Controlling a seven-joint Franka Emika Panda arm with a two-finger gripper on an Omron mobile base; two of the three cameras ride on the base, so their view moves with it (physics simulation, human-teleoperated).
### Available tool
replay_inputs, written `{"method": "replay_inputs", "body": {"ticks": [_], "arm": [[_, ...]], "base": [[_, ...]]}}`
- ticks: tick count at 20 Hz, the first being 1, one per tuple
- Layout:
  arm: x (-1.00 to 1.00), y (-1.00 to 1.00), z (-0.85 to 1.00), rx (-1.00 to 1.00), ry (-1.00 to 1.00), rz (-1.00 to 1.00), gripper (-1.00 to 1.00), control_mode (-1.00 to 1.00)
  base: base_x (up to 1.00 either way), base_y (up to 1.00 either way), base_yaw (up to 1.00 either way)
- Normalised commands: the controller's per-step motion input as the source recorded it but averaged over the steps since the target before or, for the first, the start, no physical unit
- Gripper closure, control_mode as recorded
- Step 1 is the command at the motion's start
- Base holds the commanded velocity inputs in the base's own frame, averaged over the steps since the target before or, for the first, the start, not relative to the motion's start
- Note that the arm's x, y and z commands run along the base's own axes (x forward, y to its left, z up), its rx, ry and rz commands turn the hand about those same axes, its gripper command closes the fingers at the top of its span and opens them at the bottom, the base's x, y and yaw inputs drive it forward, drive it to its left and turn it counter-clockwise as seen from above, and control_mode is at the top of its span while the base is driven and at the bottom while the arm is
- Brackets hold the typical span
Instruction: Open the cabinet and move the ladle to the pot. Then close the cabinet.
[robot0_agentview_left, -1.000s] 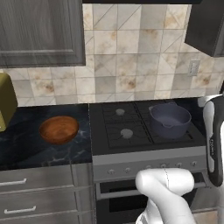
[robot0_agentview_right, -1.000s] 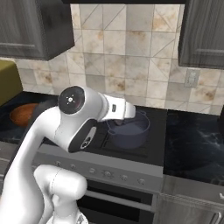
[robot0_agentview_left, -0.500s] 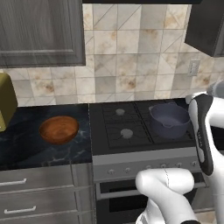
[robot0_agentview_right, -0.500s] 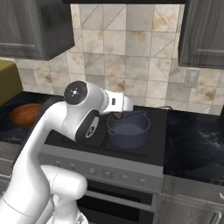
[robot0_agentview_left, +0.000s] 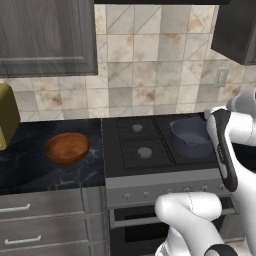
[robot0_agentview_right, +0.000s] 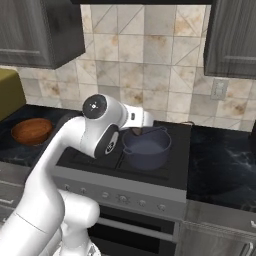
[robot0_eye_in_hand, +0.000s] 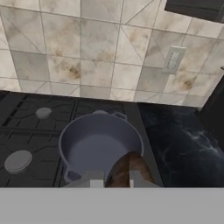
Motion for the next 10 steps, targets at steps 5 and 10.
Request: {"method": "replay_inputs", "body": {"ticks": [5, 10], "arm": [[0.5, 0.0, -0.37, 0.0, 0.06, 0.0, 1.0, -1.0], [0.34, 0.0, -0.27, 0.0, 0.07, 0.0, 1.0, -1.0]], "base": [[0.0, 0.0, 0.0], [0.0, 0.0, 0.0]]}}
